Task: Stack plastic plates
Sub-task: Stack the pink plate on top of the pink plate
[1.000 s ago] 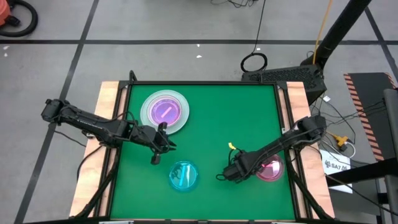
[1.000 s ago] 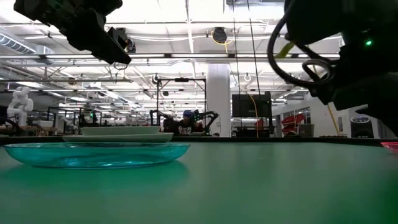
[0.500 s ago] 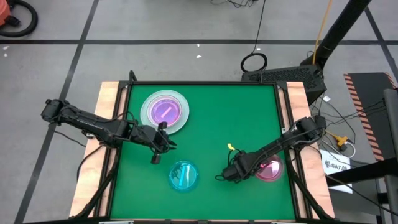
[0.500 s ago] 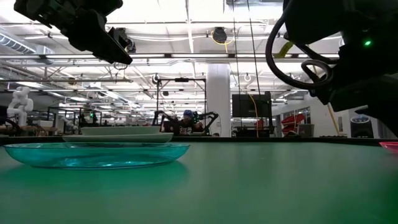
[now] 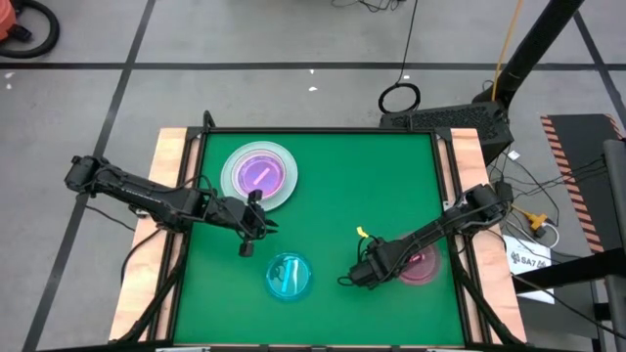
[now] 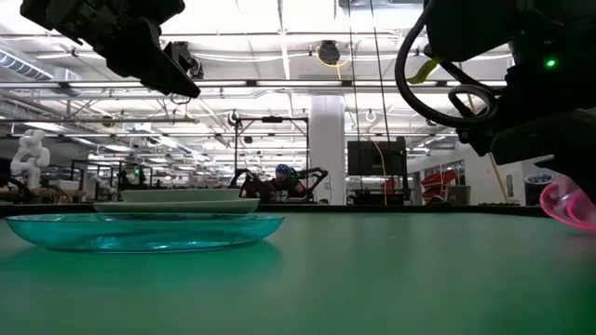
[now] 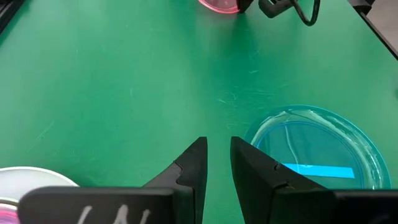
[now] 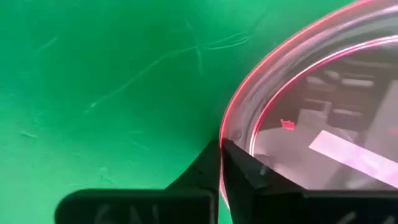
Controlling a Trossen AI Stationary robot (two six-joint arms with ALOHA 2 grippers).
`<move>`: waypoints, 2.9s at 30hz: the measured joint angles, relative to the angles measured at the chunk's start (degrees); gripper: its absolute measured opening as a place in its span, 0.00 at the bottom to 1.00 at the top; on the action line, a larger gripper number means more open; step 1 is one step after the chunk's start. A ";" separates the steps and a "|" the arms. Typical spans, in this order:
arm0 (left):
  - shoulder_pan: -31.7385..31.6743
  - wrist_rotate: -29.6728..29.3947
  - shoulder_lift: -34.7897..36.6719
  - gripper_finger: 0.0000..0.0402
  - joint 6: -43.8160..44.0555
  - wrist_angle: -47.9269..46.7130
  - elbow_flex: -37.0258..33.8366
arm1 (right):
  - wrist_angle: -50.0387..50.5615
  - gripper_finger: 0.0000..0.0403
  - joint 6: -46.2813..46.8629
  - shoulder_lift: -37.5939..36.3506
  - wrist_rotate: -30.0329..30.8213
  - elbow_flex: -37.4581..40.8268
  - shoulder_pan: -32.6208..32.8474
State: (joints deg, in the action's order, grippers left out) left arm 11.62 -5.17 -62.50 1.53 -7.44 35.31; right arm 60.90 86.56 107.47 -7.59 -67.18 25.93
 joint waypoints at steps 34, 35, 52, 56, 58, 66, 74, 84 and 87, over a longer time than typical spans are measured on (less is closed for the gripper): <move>0.04 -11.80 17.15 0.19 -10.95 -0.01 6.78 | 8.77 0.00 -51.18 -0.14 36.84 -20.35 -2.61; 0.04 -12.18 18.77 0.19 -10.93 0.00 6.78 | 8.13 0.00 -54.46 -0.14 38.30 -20.69 -3.14; 0.04 -13.04 32.21 0.19 -10.17 -10.54 6.75 | -25.92 0.00 -99.97 -0.12 39.20 -25.49 -19.93; 0.04 -13.40 34.46 0.19 -9.94 -12.52 6.71 | -30.16 0.00 -107.06 2.44 36.40 -28.65 -23.25; 0.04 -13.42 35.47 0.19 -9.43 -13.18 6.69 | -30.16 0.00 -109.90 5.30 35.85 -31.71 -24.46; 0.04 -13.42 37.40 0.19 -9.28 -14.91 6.40 | -25.07 0.00 -122.33 18.82 35.33 -48.56 -27.20; 0.04 -13.42 37.42 0.19 -8.73 -16.58 6.38 | -21.17 0.00 -131.81 27.89 30.09 -59.85 -28.10; 0.04 -13.42 37.42 0.19 -7.39 -17.81 6.38 | -20.74 0.00 -135.71 31.46 26.79 -59.95 -29.31; 0.04 -13.42 37.42 0.19 -6.86 -18.00 6.38 | -21.03 0.00 -135.75 32.03 26.79 -59.93 -29.58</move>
State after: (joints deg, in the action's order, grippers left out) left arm 11.66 -18.59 -25.08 -5.33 -25.44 41.69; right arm 39.88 -49.19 139.50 19.21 -127.11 -3.65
